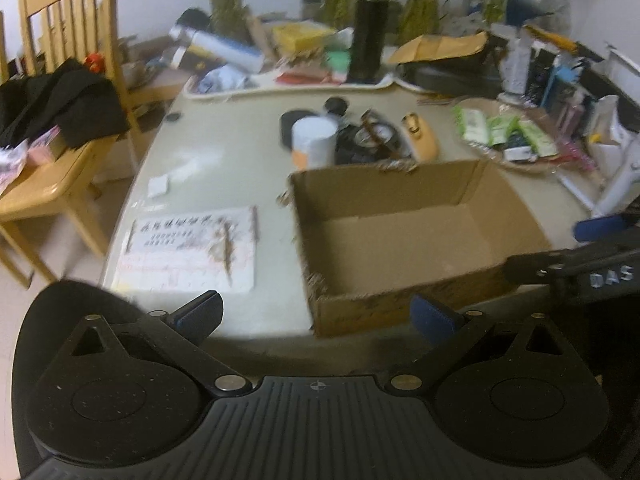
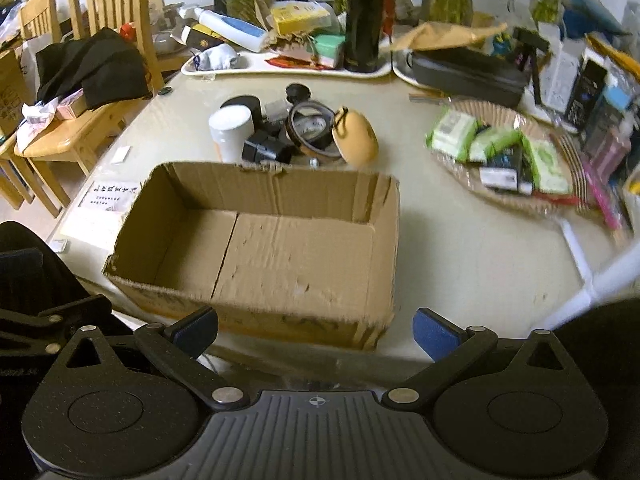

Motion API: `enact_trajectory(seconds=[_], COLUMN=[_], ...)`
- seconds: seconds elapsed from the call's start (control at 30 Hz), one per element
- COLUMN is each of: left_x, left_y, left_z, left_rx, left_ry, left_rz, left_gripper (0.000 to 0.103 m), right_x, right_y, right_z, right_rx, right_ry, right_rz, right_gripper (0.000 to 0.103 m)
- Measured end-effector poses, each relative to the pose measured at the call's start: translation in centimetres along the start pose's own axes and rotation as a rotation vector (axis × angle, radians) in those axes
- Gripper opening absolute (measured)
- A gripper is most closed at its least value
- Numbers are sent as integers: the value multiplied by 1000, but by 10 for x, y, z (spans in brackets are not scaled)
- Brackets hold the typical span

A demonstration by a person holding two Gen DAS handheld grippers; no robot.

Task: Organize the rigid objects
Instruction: 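Move the right gripper over the box toward the yellow egg-shaped pouch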

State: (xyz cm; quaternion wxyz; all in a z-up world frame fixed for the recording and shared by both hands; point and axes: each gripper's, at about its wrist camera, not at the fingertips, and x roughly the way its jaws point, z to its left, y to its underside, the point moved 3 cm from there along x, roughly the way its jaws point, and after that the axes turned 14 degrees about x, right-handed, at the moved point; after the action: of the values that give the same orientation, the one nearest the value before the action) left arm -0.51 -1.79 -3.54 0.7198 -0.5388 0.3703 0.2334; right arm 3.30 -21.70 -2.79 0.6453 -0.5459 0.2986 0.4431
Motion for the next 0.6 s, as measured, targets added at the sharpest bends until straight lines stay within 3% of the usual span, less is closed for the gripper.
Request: enact_trajectory(seconds=[0.17, 0.6], left_x=[-2, -10], left_y=[-17, -40], left_z=[1, 14], left_rx=[50, -8], left_ry=[24, 85], left_rz=[-36, -102], left_gripper=[102, 102], right_x=[3, 15], right_y=[-18, -62], right_z=[1, -20], right_rx=[-19, -22], right_ry=[-30, -110], right_rz=[-1, -43], right_gripper=[103, 103])
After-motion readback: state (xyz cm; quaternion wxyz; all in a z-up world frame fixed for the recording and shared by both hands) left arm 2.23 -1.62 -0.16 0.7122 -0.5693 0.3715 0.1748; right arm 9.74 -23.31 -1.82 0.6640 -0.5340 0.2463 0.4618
